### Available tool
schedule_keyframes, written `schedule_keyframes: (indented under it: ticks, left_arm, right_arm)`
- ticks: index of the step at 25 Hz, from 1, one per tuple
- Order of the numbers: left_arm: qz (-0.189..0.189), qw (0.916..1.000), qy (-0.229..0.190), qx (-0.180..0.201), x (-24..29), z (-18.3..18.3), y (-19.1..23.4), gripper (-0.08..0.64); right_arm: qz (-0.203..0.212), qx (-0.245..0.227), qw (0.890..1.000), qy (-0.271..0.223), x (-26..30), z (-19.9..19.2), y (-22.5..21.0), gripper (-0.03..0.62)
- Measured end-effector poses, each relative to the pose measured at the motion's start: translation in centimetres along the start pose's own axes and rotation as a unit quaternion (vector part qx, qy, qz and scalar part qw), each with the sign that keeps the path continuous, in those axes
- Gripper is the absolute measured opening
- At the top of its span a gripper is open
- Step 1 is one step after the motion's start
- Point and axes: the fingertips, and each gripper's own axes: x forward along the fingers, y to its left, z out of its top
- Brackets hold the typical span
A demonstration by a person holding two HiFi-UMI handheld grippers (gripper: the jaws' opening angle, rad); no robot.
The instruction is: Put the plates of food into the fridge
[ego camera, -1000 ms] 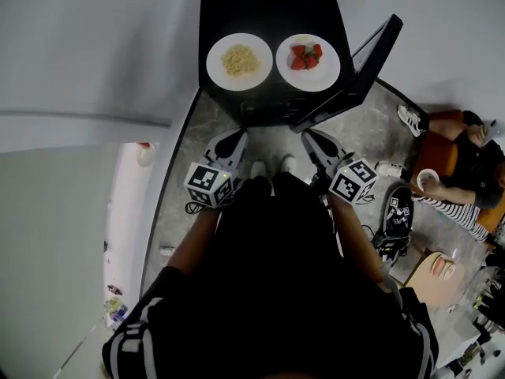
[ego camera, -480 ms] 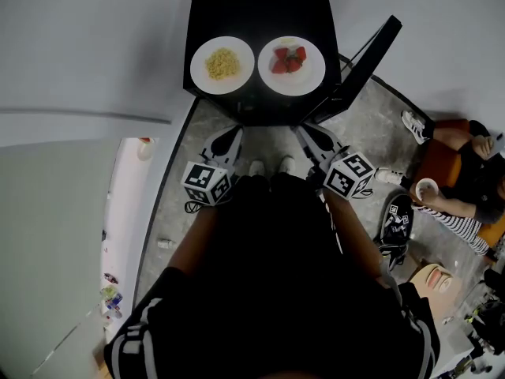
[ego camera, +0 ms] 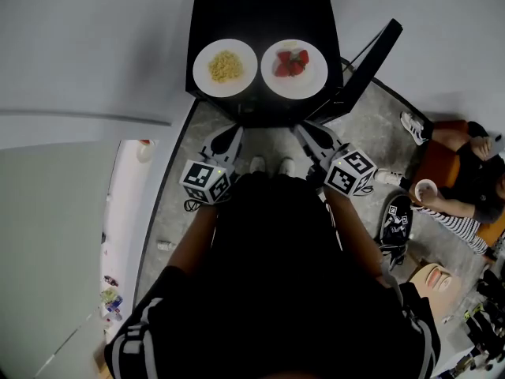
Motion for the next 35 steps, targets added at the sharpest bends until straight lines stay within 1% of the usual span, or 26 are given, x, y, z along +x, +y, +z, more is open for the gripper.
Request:
schedule_keyframes:
  ticks: [2, 6, 9, 12, 16, 21, 24, 28, 31, 35]
  left_arm:
    - [-0.013, 0.9999, -0.006, -0.001, 0.2, 0.4, 0.2, 0.023]
    - [-0.021, 0.9990, -0.015, -0.036, -0.1, 0.4, 0.9, 0.023]
    - [-0.022, 0.9993, -0.011, -0.029, -0.1, 0.3, 1.2, 0.023]
    - [-0.033, 0.9991, -0.009, -0.026, 0.2, 0.5, 1.1, 0.023]
    - [-0.046, 0.9987, -0.005, -0.023, 0.7, 0.8, 1.3, 0.023]
    - [-0.052, 0.9984, 0.008, -0.021, 1.1, 0.4, 1.6, 0.023]
    - [-0.045, 0.9988, 0.013, -0.017, 1.1, 0.4, 1.8, 0.023]
    - [-0.038, 0.9991, 0.012, -0.016, 1.4, 0.5, 2.1, 0.023]
    - [-0.038, 0.9991, 0.013, -0.017, 1.6, 0.5, 2.1, 0.023]
    - [-0.035, 0.9991, 0.018, -0.017, 1.7, 0.2, 2.0, 0.023]
  right_arm:
    - [0.001, 0.005, 1.000, -0.003, 0.5, 0.2, 0.1, 0.025]
    - [0.010, 0.012, 1.000, -0.008, 1.2, 0.2, 1.1, 0.026]
    - [0.011, 0.025, 0.999, -0.016, 1.6, 0.3, 1.3, 0.026]
    - [0.006, 0.061, 0.997, -0.037, 2.0, 0.8, 0.9, 0.026]
    - [0.002, 0.098, 0.994, -0.058, 2.6, 1.4, 0.2, 0.027]
    - [0.005, 0.155, 0.984, -0.090, 2.9, 2.3, -0.4, 0.038]
    - [0.007, 0.189, 0.977, -0.100, 2.6, 2.3, -1.0, 0.098]
    - [0.015, 0.207, 0.972, -0.112, 2.4, 2.8, -1.3, 0.098]
    - [0.040, 0.255, 0.956, -0.138, 2.3, 3.8, -1.1, 0.116]
    - [0.039, 0.270, 0.952, -0.141, 2.3, 4.0, -1.4, 0.153]
